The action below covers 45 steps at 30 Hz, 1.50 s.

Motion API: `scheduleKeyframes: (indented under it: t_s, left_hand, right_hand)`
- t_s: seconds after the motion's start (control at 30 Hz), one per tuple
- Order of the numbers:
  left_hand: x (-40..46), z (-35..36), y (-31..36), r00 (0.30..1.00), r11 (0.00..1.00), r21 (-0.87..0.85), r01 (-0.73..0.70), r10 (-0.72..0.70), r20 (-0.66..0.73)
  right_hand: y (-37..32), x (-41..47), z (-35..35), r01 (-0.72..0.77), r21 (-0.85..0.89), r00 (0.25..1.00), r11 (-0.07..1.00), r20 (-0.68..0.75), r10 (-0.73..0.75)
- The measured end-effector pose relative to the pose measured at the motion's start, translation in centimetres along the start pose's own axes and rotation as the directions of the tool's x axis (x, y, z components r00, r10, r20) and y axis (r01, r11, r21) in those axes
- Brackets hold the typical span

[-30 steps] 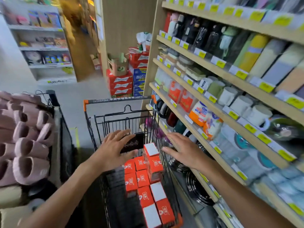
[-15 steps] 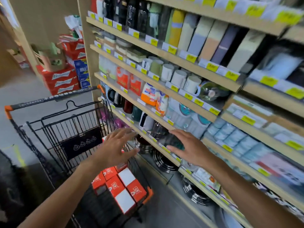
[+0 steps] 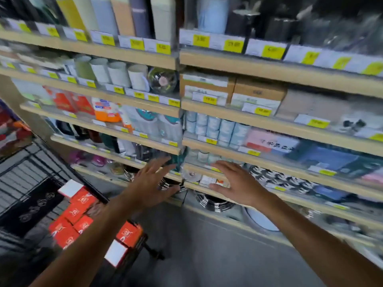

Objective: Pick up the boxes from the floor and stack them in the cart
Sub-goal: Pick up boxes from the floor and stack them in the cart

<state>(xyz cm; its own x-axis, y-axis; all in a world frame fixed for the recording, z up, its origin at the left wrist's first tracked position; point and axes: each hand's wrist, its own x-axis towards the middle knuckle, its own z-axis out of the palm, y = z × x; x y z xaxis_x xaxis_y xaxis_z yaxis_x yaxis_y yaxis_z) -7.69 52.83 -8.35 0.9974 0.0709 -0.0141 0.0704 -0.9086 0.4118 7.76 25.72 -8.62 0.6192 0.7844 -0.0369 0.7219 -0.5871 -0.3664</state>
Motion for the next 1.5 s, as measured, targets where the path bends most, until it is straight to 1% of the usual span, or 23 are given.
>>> scheduleKeyframes:
  t_s: [0.13, 0.2, 0.37, 0.5, 0.57, 0.63, 0.73, 0.87, 0.97, 1.07, 1.23, 1.37, 1.43, 1.5]
  left_hand:
    - [4.8, 3.5, 7.0, 0.992, 0.997, 0.021, -0.075, 0.073, 0.099]
    - [7.1, 5.5, 10.4, 0.979, 0.989, 0.018, -0.146, 0.142, 0.146]
    - [12.0, 10.8, 17.8, 0.911, 0.940, 0.005, -0.341, 0.329, 0.250]
    - [16.3, 14.5, 23.6, 0.826, 0.875, -0.040, -0.483, 0.470, 0.312]
    - [18.5, 16.1, 26.5, 0.783, 0.846, -0.074, -0.528, 0.519, 0.344]
    - [20.4, 17.8, 29.8, 0.732, 0.805, -0.103, -0.584, 0.577, 0.362]
    - [22.0, 19.2, 32.9, 0.675, 0.758, -0.149, -0.635, 0.638, 0.370]
    - [25.4, 21.7, 37.7, 0.542, 0.654, -0.221, -0.724, 0.737, 0.405]
    - [26.6, 24.4, 41.9, 0.411, 0.551, -0.272, -0.789, 0.802, 0.434]
    - [26.1, 27.3, 46.6, 0.276, 0.464, -0.324, -0.825, 0.829, 0.485]
    - [23.6, 31.3, 55.2, 0.106, 0.348, -0.398, -0.849, 0.850, 0.517]
    - [21.3, 34.8, 61.0, 0.007, 0.262, -0.430, -0.864, 0.860, 0.511]
    - [20.1, 36.7, 63.7, -0.017, 0.247, -0.442, -0.862, 0.858, 0.513]
    - [19.0, 38.9, 66.6, -0.036, 0.232, -0.448, -0.863, 0.858, 0.512]
  right_hand:
    - [6.7, -5.4, -1.1, -0.085, 0.051, 0.994, 0.995, -0.060, 0.088]
    - [9.9, -8.5, -1.2, -0.152, 0.082, 0.983, 0.985, -0.090, 0.159]
    - [16.1, -15.9, -1.4, -0.345, 0.143, 0.926, 0.928, -0.110, 0.361]
    - [19.7, -20.7, -2.1, -0.490, 0.195, 0.838, 0.849, -0.161, 0.521]
    - [21.4, -23.1, -2.6, -0.552, 0.210, 0.790, 0.807, -0.179, 0.587]
    - [23.0, -25.6, -3.1, -0.623, 0.225, 0.724, 0.749, -0.198, 0.661]
    - [24.3, -28.0, -3.8, -0.683, 0.211, 0.662, 0.699, -0.225, 0.715]
    - [25.2, -31.8, -4.4, -0.786, 0.233, 0.515, 0.572, -0.265, 0.815]
    - [25.3, -35.5, -4.3, -0.856, 0.246, 0.388, 0.456, -0.278, 0.879]
    - [24.2, -39.8, -3.9, -0.903, 0.272, 0.255, 0.332, -0.280, 0.925]
    - [22.8, -47.3, -3.5, -0.939, 0.324, 0.025, 0.111, -0.256, 0.966]
    - [23.2, -53.2, -1.7, -0.917, 0.400, -0.116, -0.014, -0.233, 0.965]
    - [24.2, -56.1, -0.7, -0.904, 0.424, -0.150, -0.046, -0.217, 0.965]
    - [25.6, -59.1, 0.2, -0.899, 0.433, -0.164, -0.062, -0.203, 0.965]
